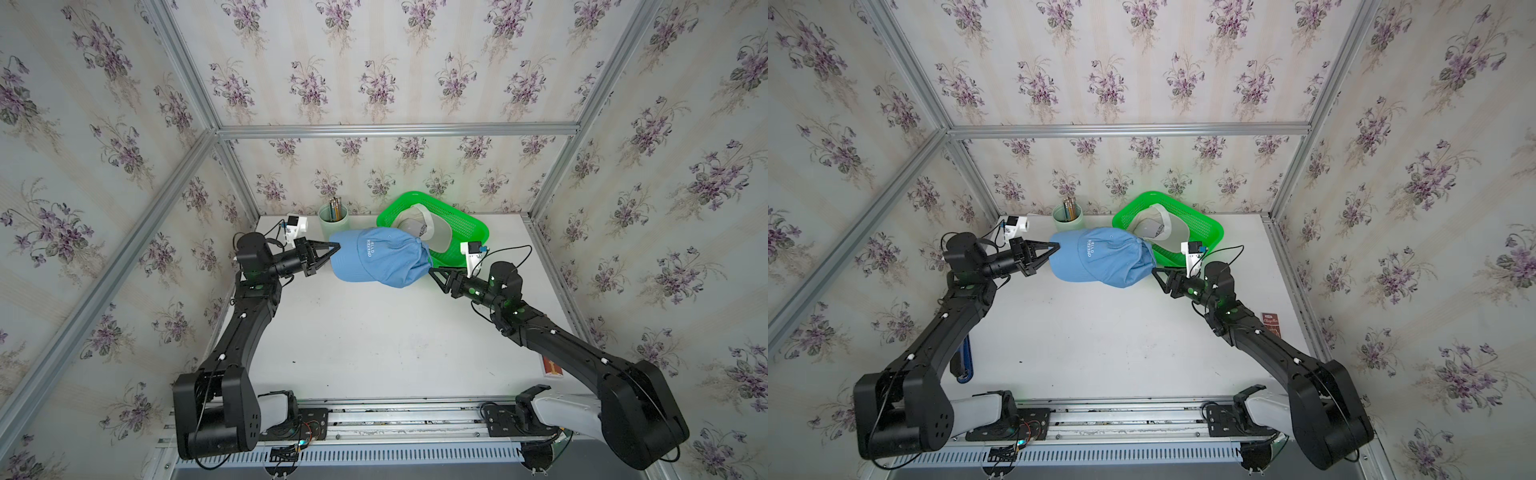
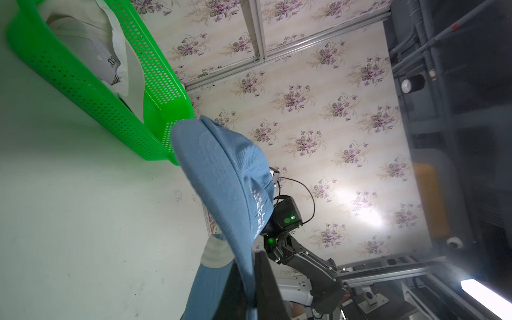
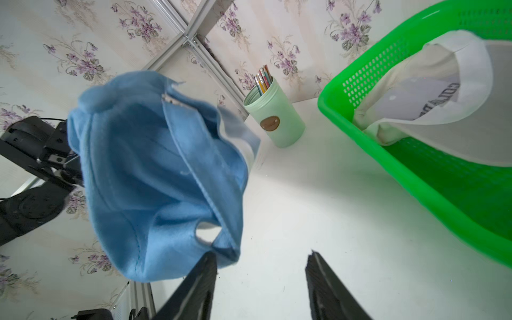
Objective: Turn the baseball cap inside out
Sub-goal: Turn over the baseball cap.
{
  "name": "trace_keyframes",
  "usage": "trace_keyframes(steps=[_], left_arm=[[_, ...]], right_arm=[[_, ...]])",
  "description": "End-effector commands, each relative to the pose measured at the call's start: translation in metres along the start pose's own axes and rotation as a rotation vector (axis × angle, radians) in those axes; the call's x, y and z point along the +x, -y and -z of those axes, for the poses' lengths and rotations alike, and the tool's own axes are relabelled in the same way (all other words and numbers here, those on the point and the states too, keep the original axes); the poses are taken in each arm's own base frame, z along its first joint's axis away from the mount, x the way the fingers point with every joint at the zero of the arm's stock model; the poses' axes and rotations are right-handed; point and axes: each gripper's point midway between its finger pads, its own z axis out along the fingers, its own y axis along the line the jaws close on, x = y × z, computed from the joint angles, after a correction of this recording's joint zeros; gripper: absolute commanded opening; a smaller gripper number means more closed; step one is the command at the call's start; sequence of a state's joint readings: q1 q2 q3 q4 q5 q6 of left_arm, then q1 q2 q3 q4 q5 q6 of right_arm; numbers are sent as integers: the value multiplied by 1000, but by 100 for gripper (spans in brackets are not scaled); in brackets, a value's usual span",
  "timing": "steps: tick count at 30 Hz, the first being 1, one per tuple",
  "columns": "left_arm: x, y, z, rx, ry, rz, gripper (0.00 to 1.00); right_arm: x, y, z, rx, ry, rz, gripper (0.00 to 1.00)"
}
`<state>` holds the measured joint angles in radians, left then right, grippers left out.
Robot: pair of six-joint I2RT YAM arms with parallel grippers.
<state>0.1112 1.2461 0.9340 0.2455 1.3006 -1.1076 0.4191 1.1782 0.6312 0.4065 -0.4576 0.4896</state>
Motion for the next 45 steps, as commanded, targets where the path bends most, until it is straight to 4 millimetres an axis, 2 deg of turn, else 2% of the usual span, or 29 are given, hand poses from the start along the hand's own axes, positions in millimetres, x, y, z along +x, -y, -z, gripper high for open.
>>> trace_keyframes(steps=[1,4,9,14,17,19,24,34,39,45], left_arm=[[35,-26,4,-171,-99,-68,0],[38,-25,4,-188,-107,-100,0],[41,-24,5,-217,-121,-139,0],[40,-20,2,-220,-128,-154,0],[41,-18,3,-237,-134,-166,0],[40,-17,4,-244,-132,-167,0],[40,-15,4,-241,-132,-166,0],[40,-13,3,-235,-136,-167,0],[39,-6,1,-201,-133,-165,0],[41,-1,2,-186,-138,-169,0]], right_arm=[[0,3,8,73,-58,71,61],[-10,-5,8,77,-88,120,65],[-8,-4,4,122,-159,184,67],[12,-8,-7,150,-260,268,68],[22,-1,-13,174,-305,276,68],[38,-10,-18,150,-346,295,68],[48,-2,-17,177,-366,302,67],[52,-2,-18,162,-365,307,67],[56,1,-27,155,-367,288,67],[49,3,-39,173,-347,291,67]])
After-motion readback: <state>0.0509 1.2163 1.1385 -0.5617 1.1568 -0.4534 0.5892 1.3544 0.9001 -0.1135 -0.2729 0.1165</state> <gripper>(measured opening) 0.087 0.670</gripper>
